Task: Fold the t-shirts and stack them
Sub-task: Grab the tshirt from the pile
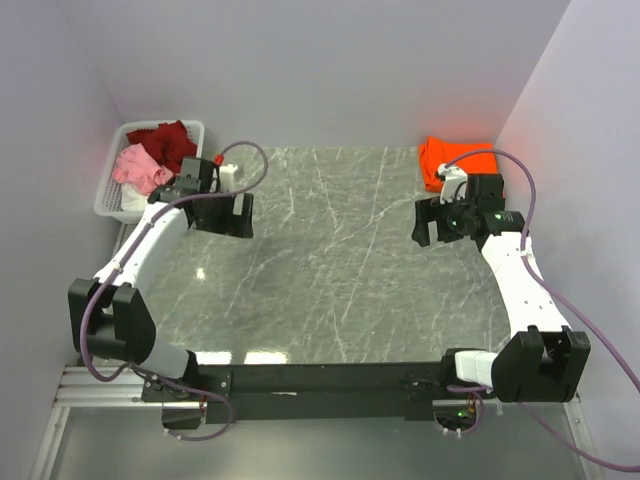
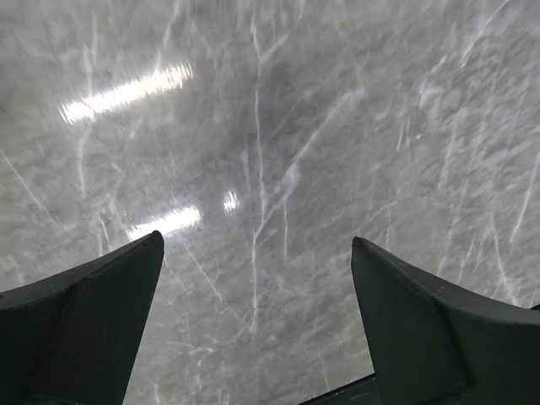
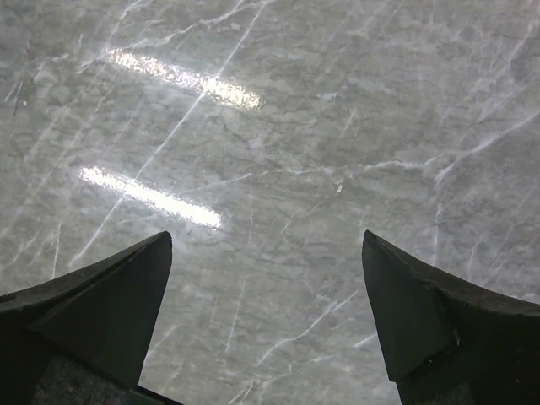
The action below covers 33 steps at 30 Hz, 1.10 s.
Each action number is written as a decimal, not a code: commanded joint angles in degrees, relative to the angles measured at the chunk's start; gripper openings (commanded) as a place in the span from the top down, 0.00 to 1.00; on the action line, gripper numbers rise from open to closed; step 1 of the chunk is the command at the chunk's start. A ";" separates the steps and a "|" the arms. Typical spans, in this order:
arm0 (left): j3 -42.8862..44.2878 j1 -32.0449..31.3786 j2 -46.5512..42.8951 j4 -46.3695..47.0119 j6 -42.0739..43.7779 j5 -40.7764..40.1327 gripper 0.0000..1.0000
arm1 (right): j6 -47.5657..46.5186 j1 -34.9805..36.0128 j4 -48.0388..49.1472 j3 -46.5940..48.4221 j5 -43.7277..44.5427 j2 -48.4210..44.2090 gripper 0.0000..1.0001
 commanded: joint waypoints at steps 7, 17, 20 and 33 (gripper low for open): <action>28.19 17.87 8.75 -2.83 -0.33 12.79 0.01 | -1.33 0.46 2.66 -0.49 -0.84 -1.53 0.00; 49.51 33.51 26.14 3.40 -6.38 7.59 0.07 | -0.72 0.47 4.68 -2.69 -0.93 -1.70 0.00; 54.25 34.85 31.50 3.32 -5.78 4.62 0.11 | -0.36 0.47 4.59 -3.48 -0.76 -1.62 0.00; 54.70 35.11 43.73 8.94 -2.35 -2.08 0.25 | -2.21 0.47 2.04 -1.28 1.79 1.02 0.00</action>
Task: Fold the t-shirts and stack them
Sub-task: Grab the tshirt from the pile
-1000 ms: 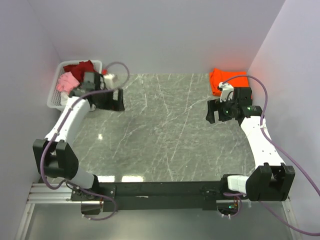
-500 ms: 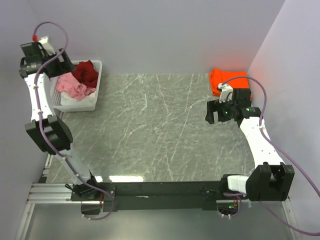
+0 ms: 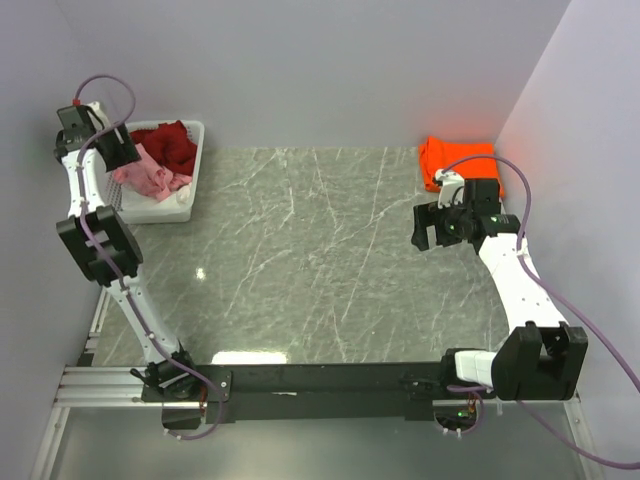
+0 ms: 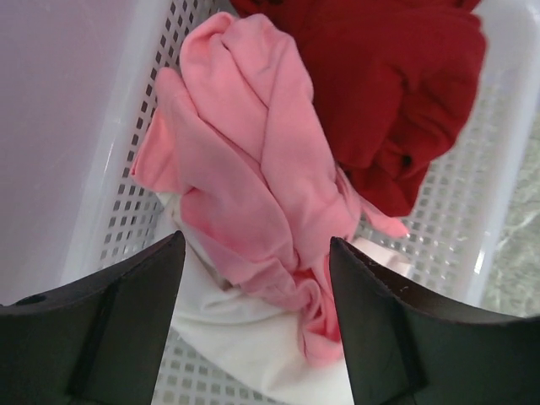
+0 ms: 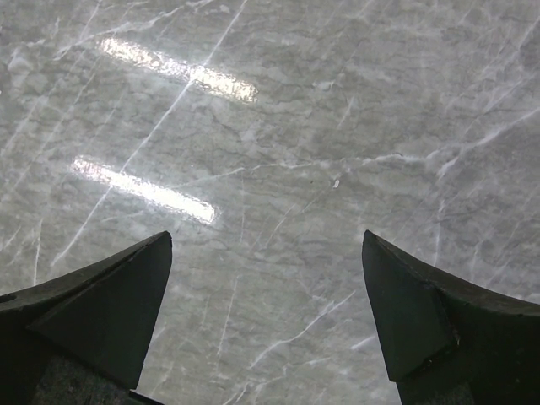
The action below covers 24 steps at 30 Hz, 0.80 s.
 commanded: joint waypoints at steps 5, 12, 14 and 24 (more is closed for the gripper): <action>2.09 -0.14 4.81 6.30 1.15 2.22 0.26 | -2.17 0.31 -0.74 3.33 2.23 2.58 0.00; 4.20 -0.67 7.88 9.03 1.85 4.24 0.42 | -2.35 0.31 -0.74 3.07 2.94 4.25 0.00; 4.29 -0.85 7.62 9.82 2.38 4.60 0.58 | -2.26 0.31 -0.74 3.07 2.94 4.60 0.00; 2.71 -0.85 -1.69 13.69 3.69 2.76 1.00 | -2.43 0.31 -1.26 3.95 2.33 5.48 0.00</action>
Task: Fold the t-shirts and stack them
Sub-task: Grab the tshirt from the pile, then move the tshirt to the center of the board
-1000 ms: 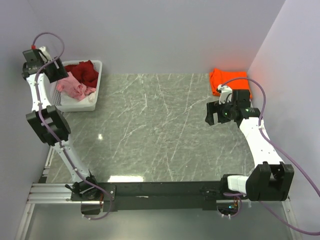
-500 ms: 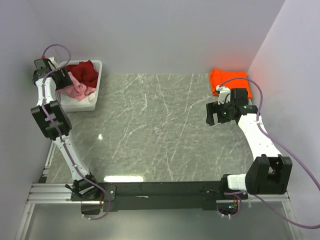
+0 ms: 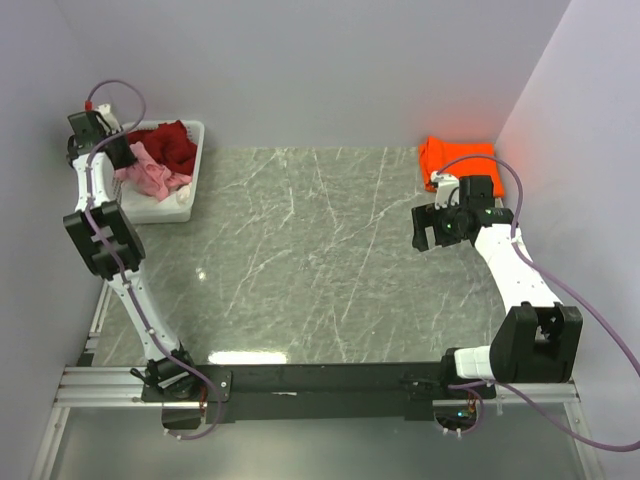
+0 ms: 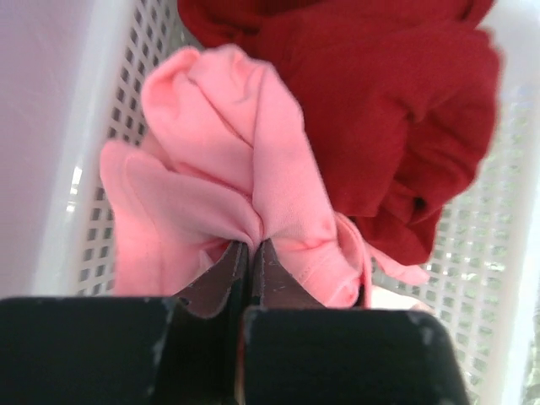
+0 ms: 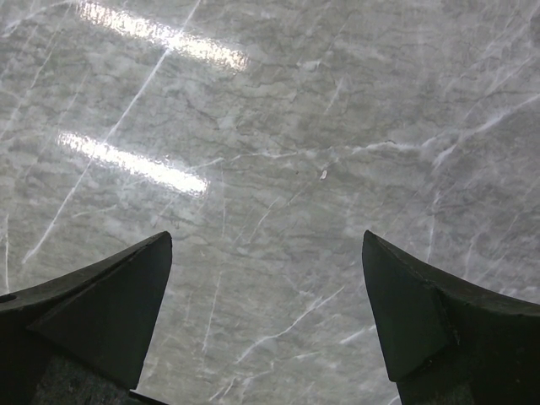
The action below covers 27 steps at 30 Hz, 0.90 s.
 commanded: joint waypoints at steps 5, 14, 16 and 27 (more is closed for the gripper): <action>0.43 0.29 -15.18 6.70 2.06 -1.47 1.00 | -0.53 0.31 -0.24 2.93 -1.09 0.61 0.00; 0.69 0.47 -26.52 12.24 -1.45 -0.33 1.00 | -1.06 0.31 0.20 2.84 -1.62 -1.76 0.00; 0.17 0.47 -29.59 15.57 -3.21 -1.64 0.99 | -1.15 0.31 0.46 3.01 -1.97 -2.46 0.00; 5.09 -6.81 -37.16 19.46 -10.50 7.22 1.00 | -1.32 0.22 1.70 3.37 -2.85 -5.62 0.00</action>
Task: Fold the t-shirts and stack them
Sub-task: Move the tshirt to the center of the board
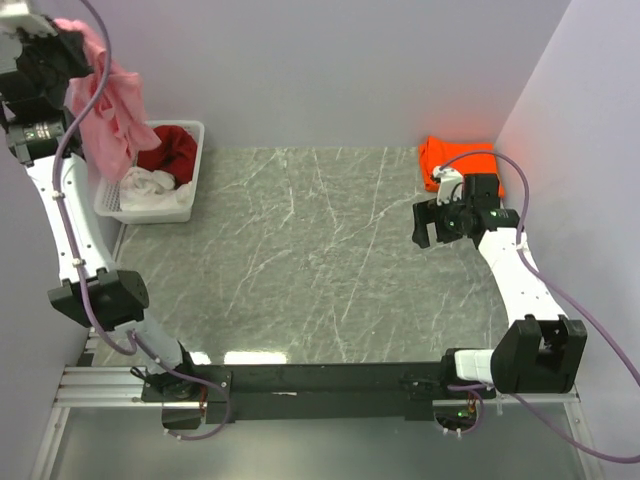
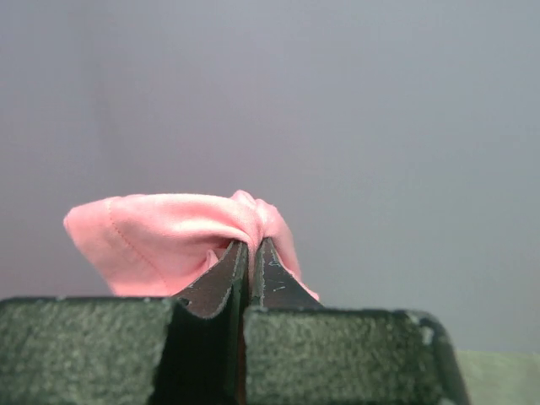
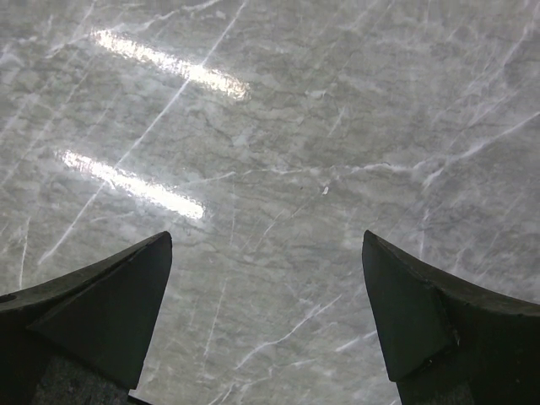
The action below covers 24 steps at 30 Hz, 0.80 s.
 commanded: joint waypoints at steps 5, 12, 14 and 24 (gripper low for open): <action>-2.65 -18.77 -7.39 -0.52 -1.73 9.74 1.00 | -0.21 -0.30 1.28 2.60 -1.12 -3.99 0.00; -13.03 -33.72 -13.54 -2.98 -6.99 16.23 1.00 | -1.43 -3.19 -1.62 3.92 -3.40 -6.36 0.00; -19.24 -34.17 -15.03 -4.12 -8.93 18.87 1.00 | -3.45 -4.16 -3.99 4.88 -4.72 -6.72 0.00; -48.72 -23.29 -23.92 -19.33 6.05 16.59 0.01 | -12.60 -5.84 -11.11 0.94 -7.19 -10.06 0.00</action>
